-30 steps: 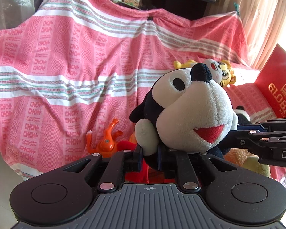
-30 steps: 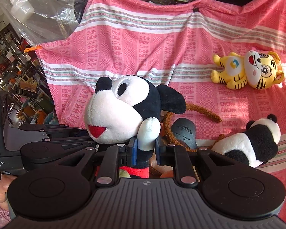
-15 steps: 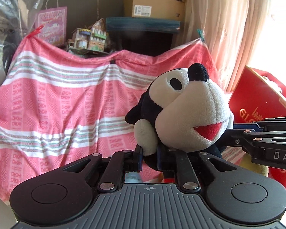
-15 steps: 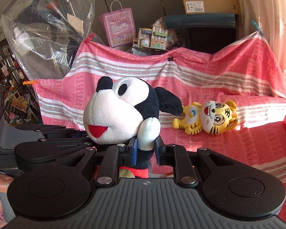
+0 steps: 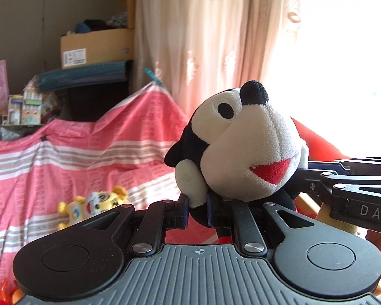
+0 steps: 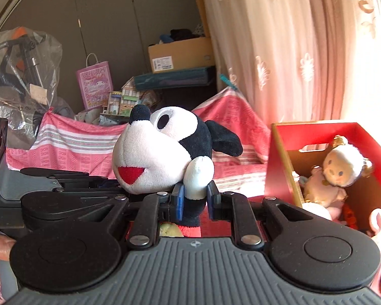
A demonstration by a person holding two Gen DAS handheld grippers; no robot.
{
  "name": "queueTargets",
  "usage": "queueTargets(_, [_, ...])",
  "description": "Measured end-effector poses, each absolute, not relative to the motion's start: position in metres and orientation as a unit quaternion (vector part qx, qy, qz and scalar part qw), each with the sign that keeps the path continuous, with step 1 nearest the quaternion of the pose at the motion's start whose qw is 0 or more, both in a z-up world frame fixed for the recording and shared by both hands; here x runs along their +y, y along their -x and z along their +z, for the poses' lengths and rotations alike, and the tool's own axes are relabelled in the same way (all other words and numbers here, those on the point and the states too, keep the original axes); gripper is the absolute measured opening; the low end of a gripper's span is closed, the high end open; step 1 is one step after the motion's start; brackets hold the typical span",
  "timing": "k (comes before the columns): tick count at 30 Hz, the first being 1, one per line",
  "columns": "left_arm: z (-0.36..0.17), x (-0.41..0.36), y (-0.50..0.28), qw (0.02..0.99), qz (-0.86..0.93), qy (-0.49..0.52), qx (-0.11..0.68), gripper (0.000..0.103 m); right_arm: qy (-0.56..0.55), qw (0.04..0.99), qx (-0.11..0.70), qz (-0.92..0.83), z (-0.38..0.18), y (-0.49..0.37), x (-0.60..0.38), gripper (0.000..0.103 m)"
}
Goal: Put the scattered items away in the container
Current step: 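Lift the Mickey Mouse plush with the left tool toward the red box, then lower the Mickey plush into the red box and open the left tool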
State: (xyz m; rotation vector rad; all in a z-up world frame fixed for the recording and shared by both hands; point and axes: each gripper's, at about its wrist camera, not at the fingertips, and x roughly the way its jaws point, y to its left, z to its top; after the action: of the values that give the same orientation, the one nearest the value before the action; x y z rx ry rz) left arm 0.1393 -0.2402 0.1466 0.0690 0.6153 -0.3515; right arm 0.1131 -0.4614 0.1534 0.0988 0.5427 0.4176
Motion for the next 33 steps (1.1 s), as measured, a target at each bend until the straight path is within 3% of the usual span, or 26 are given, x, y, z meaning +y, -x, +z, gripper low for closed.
queueTargets(11, [0.147,-0.399,-0.194,0.924,-0.235,-0.040,0.298,0.023,-0.018,0.967,0.234,0.098,0.164,-0.149,-0.591,0.022])
queueTargets(13, [0.141,-0.410,-0.212,0.917,-0.232,-0.041,0.322,0.040,-0.003,0.970,0.234,0.065,0.156,-0.162,-0.601,0.029])
queueTargets(15, [0.130,-0.413,-0.229,0.904,-0.218,-0.042,0.366,0.055,0.026,0.967,0.252,0.017,0.142,-0.174,-0.604,0.070])
queueTargets(16, [0.124,-0.412,-0.232,0.900,-0.217,-0.043,0.375,0.061,0.035,0.966,0.257,-0.003,0.135,-0.177,-0.605,0.076])
queueTargets(19, [0.110,-0.400,-0.234,0.901,-0.213,-0.044,0.375,0.071,0.025,0.963,0.270,-0.005,0.114,-0.175,-0.612,0.079])
queueTargets(25, [0.111,-0.395,-0.234,0.904,-0.232,-0.061,0.355,0.080,0.031,0.960,0.276,-0.026,0.105,-0.172,-0.604,0.086])
queueTargets(33, [0.114,-0.378,-0.218,0.900,-0.245,-0.045,0.357,0.081,0.035,0.959,0.278,-0.040,0.114,-0.163,-0.596,0.090])
